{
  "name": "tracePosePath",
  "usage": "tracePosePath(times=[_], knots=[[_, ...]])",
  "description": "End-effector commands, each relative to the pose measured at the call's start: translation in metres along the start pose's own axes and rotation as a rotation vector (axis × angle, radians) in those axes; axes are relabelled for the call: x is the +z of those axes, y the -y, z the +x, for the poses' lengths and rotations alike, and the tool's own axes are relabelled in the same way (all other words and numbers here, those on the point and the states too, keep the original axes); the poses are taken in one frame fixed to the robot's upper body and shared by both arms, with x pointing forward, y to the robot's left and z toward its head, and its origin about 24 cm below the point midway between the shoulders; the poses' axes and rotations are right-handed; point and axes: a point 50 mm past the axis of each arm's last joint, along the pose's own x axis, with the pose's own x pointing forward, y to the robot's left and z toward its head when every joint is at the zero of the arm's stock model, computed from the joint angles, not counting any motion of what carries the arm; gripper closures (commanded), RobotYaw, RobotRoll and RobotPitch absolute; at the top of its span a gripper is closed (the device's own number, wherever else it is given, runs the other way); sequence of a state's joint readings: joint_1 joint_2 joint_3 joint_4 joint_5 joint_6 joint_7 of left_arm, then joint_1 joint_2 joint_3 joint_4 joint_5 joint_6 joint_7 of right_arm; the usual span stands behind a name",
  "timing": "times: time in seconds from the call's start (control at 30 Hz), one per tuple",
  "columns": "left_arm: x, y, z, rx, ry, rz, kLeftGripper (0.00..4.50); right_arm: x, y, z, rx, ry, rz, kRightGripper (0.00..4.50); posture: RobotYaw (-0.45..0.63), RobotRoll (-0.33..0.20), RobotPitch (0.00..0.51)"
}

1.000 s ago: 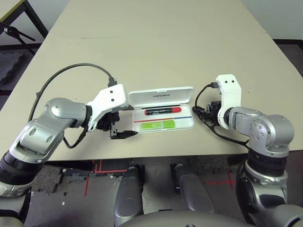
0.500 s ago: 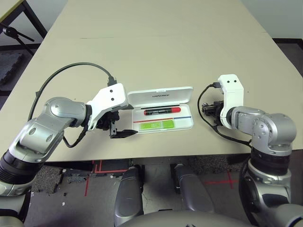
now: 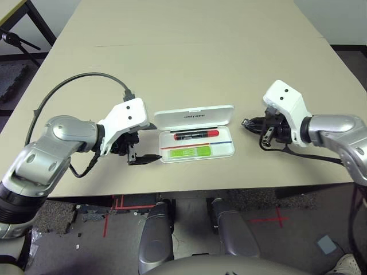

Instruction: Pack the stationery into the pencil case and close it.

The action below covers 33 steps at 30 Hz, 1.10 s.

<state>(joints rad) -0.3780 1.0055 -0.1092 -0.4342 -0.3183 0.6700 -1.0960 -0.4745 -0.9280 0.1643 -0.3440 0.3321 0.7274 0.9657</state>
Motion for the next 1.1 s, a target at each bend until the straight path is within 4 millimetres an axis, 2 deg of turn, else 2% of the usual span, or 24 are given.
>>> tracePosePath(times=[0.03,0.47,0.8,1.1], knots=[[0.0,0.001,-0.004,-0.007,0.003,0.002,0.0,0.005,-0.002,0.001,0.121,0.011,-0.128,4.19,-0.09,0.0,0.21],[0.007,0.008,-0.006,-0.03,0.069,0.0,0.0,0.025,-0.019,0.021,0.288,0.044,-0.228,4.19,-0.08,0.0,0.207],[0.006,0.01,-0.006,-0.033,0.065,0.0,0.0,0.022,-0.025,0.048,0.297,0.015,-0.29,4.19,-0.05,0.0,0.212],[0.005,0.012,-0.007,-0.021,0.053,-0.006,0.0,0.02,-0.026,0.057,0.277,-0.006,-0.318,4.19,-0.04,0.0,0.215]])
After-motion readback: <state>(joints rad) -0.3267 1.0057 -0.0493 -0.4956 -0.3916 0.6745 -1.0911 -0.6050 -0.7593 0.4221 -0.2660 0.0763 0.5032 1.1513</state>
